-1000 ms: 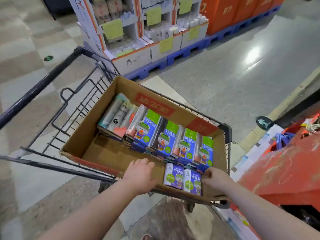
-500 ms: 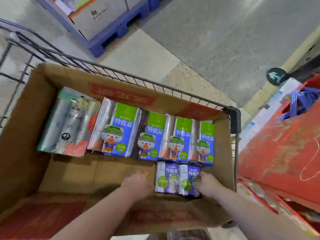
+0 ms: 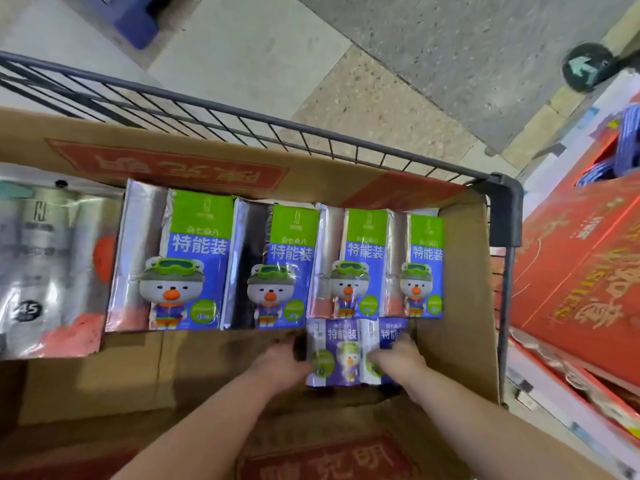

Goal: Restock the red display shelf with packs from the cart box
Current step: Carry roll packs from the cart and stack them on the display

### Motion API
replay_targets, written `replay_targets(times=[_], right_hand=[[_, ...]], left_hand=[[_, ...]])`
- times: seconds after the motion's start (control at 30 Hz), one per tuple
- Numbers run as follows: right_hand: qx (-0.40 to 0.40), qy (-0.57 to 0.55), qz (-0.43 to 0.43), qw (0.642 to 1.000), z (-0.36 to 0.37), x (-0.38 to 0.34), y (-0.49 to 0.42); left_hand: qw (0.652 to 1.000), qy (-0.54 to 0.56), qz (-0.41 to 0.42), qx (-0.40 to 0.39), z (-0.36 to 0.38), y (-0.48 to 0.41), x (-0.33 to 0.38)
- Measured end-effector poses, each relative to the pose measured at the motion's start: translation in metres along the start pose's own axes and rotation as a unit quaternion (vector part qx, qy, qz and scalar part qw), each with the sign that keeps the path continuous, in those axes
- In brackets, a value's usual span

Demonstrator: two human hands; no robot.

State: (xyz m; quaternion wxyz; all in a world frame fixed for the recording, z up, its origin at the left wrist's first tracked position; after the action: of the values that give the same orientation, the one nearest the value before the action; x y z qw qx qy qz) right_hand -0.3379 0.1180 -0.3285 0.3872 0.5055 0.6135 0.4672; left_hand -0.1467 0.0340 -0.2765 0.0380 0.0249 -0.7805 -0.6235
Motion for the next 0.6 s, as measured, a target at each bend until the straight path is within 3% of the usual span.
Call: replay_targets(times=[0.1, 0.27, 0.37, 0.6], right_hand=[[0.025, -0.028, 0.040, 0.999, 0.001, -0.002, -0.002], [0.015, -0.131, 0.021, 0.991, 0.002, 0.003, -0.007], [-0.014, -0.190, 0.032, 0.981, 0.003, 0.009, -0.008], [-0.068, -0.187, 0.013, 0.980, 0.003, 0.012, 0.000]], left_hand=[[0.998, 0.057, -0.037, -0.010, 0.004, -0.010, 0.004], [0.981, 0.158, -0.106, 0.028, 0.006, -0.017, 0.006], [0.986, 0.124, -0.108, 0.023, 0.006, -0.017, 0.000], [0.994, 0.084, -0.071, 0.008, 0.003, -0.008, 0.003]])
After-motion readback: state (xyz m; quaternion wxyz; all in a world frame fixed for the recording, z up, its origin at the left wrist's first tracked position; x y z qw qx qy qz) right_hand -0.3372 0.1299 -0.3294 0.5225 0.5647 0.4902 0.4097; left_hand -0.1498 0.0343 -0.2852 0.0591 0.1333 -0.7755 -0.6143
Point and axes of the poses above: each hand's wrist, its own y-axis away from the middle knuckle, its own z-axis out of the palm, x = y × z, the point moved 2 cm from there along -y, towards the middle knuckle, and after that the axes turned 3 degrees about -y, right-handed, at the moved point
